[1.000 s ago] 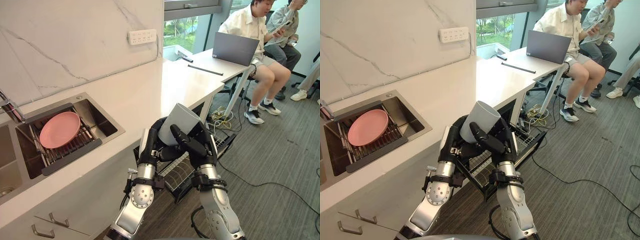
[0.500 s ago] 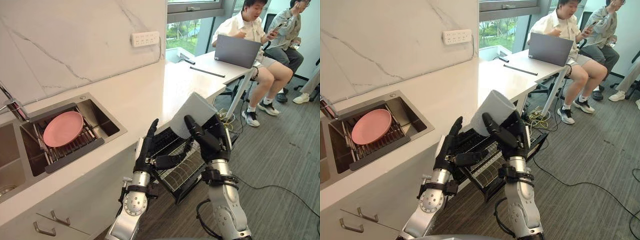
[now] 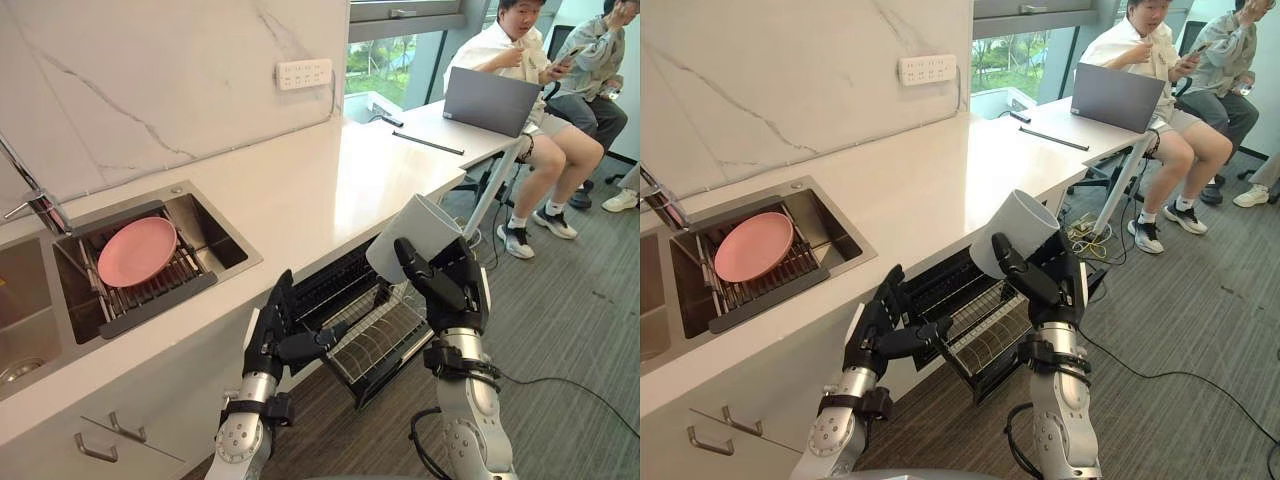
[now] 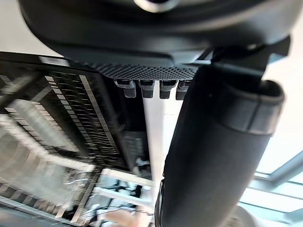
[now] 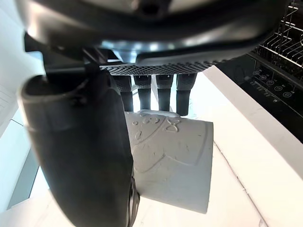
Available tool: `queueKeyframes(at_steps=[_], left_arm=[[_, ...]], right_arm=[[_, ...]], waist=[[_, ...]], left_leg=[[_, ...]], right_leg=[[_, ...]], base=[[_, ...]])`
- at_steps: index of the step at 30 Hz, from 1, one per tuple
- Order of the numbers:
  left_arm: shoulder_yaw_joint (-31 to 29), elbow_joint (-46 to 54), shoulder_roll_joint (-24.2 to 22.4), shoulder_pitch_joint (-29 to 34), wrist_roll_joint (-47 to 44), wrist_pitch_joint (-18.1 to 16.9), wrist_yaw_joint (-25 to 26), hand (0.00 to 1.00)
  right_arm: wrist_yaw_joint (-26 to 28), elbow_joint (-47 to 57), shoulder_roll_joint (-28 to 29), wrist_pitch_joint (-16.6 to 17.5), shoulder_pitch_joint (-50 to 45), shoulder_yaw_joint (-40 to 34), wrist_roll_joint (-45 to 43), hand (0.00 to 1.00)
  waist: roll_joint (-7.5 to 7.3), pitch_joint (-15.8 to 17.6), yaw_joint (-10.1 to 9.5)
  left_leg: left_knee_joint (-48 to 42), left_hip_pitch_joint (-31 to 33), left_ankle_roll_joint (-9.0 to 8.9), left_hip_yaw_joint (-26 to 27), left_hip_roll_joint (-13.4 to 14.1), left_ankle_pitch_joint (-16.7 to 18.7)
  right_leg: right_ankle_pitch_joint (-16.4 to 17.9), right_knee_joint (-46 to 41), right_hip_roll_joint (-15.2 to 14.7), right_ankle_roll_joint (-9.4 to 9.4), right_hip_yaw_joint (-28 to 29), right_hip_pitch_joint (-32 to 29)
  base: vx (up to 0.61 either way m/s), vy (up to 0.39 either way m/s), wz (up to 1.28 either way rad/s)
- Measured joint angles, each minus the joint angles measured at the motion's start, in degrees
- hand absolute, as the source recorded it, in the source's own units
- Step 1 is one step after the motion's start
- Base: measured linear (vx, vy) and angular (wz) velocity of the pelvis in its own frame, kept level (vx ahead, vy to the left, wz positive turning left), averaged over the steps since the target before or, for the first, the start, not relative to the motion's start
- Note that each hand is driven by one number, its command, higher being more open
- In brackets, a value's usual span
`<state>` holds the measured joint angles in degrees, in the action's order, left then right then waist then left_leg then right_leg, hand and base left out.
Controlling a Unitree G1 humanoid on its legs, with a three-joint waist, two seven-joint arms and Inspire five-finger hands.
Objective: Walk over to the sink, pick up the cup, carry it to the dishwasher, place the cup inside the dishwasher, then close the dishwasher door
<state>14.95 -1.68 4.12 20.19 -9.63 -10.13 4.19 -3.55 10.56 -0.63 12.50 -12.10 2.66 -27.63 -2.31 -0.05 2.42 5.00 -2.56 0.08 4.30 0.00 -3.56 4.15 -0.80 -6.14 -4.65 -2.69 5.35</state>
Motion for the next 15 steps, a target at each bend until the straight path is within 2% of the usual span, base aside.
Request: queueKeyframes(at_steps=[9, 15], left_arm=[[-5.1, -11.8, -0.1, 1.3, 0.5, 0.5, -1.9, 1.0], [-9.7, -30.2, 0.5, -1.9, 3.0, 1.1, -1.7, 1.0]], right_arm=[[1.0, -3.2, 0.1, -0.1, -2.2, -2.4, 2.8, 0.0], [1.4, -8.5, 0.4, -0.4, -2.2, -2.4, 4.8, 0.0]], waist=[[0.01, 0.8, -0.08], [0.2, 2.5, -0.1]], left_leg=[[0.0, 0.1, -0.02, -0.1, 0.0, 0.0], [0.3, 0.2, -0.07, -0.5, 0.2, 0.0]], right_leg=[[0.0, 0.0, 0.0, 0.02, -0.2, 0.0], [0.1, 0.2, 0.1, 0.07, -0.7, 0.2]], base=[[0.0, 0.0, 0.0], [-0.01, -0.016, 0.04]])
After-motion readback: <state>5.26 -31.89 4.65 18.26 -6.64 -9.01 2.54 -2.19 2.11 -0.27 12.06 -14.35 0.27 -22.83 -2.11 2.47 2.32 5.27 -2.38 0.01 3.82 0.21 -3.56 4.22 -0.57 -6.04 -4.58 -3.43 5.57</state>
